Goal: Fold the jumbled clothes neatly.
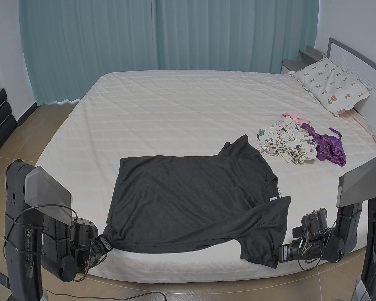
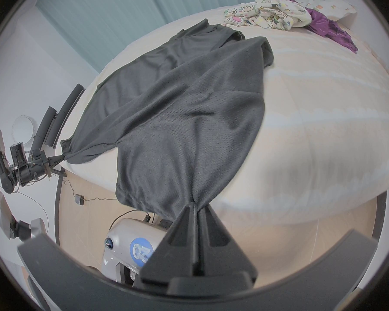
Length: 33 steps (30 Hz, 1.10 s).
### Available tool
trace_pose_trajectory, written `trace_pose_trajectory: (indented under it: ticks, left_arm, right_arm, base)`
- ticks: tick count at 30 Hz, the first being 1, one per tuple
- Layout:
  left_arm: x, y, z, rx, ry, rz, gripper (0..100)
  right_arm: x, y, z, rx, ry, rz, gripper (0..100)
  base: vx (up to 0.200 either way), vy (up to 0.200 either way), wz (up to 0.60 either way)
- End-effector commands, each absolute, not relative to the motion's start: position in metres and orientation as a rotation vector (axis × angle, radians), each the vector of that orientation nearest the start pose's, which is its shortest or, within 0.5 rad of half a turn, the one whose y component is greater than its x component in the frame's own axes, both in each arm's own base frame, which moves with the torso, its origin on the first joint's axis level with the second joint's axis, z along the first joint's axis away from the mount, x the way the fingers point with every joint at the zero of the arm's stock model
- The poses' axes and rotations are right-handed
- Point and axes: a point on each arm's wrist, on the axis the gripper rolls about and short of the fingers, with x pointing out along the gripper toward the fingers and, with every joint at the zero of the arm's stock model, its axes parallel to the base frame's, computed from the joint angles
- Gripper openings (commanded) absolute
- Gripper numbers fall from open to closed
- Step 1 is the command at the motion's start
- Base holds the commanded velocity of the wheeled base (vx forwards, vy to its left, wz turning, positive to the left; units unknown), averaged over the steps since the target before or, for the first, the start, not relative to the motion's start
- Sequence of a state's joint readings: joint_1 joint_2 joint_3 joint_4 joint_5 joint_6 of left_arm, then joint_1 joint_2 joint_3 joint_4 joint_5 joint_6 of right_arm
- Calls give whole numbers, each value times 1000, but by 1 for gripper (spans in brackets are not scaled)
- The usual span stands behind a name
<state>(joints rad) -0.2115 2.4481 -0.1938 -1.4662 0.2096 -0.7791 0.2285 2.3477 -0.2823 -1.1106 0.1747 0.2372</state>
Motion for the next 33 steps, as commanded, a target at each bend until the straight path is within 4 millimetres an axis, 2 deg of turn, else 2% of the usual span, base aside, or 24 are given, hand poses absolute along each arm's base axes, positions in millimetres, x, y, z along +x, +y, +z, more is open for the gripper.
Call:
trace_pose_trajectory:
  ticks: [1,8,10,18,22,33]
  left_arm:
    - [246,-48,-63,-577,724,295,0]
    - [245,-47,-62,-583,732,284,0]
    - [244,-47,-59,-583,716,275,0]
    - [224,-45,-51,-481,738,236,0]
    - [221,-44,-52,-453,750,238,0]
    - [211,-41,-51,-394,787,229,0]
  right_arm:
    - [240,54,-54,198,1003,234,0]
    - [221,32,-36,232,998,192,0]
    - [209,26,-34,215,1018,197,0]
    - [187,25,-32,188,1044,211,0]
    - [186,25,-30,192,1050,209,0]
    - [166,26,-24,152,1189,200,0]
  base:
    - [0,0,0]
    - [0,0,0]
    - [0,0,0]
    - [0,0,0]
    - [0,0,0]
    - [0,0,0]
